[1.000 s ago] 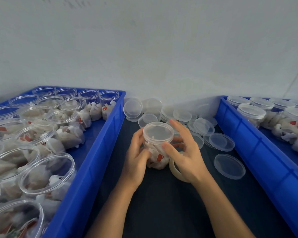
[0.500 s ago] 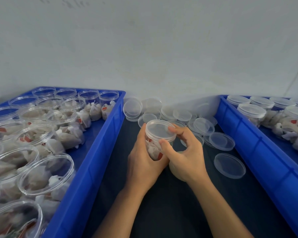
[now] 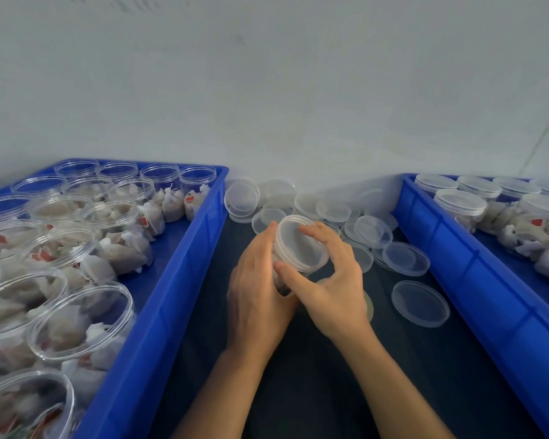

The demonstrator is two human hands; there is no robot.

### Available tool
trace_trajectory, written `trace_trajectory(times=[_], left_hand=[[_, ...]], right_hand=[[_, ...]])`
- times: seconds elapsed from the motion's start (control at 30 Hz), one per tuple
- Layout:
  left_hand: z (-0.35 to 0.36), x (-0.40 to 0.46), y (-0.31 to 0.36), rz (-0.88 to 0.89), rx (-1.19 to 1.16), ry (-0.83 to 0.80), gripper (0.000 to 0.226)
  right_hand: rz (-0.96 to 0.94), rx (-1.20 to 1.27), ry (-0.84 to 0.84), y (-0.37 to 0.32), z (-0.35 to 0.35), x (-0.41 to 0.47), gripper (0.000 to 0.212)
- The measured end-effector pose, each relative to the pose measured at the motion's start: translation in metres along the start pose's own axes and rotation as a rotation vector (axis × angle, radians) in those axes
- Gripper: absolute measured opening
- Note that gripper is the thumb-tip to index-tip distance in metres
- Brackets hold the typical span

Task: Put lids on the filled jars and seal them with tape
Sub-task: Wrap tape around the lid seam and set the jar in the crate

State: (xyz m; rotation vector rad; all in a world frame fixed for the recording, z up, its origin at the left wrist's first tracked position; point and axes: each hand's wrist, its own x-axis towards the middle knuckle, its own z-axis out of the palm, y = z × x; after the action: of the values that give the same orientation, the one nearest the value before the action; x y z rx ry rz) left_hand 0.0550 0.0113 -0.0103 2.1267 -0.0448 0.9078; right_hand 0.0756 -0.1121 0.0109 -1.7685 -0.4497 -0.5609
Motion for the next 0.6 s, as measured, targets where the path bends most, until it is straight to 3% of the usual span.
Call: trace_trajectory(times=[0.2,0.43,0.6], left_hand=[[-0.002,0.000,0.000,-0.054,-0.041,-0.007,0.097],[-0.001,-0.002,0.005,-0.051,0.011,-0.053,0.098],[-0.002,-0.003,0.010,-0.052,-0.006,-0.029,0.080]], right_hand=[[0.029,0.040,-0.063,-0.001,-0.005,0.006,0.060],[0.148,0.063,0.058,-0.002,0.002,0.003,0.058],[0.135,-0.003,0.093,-0.008,0.009,-0.001,0.051]])
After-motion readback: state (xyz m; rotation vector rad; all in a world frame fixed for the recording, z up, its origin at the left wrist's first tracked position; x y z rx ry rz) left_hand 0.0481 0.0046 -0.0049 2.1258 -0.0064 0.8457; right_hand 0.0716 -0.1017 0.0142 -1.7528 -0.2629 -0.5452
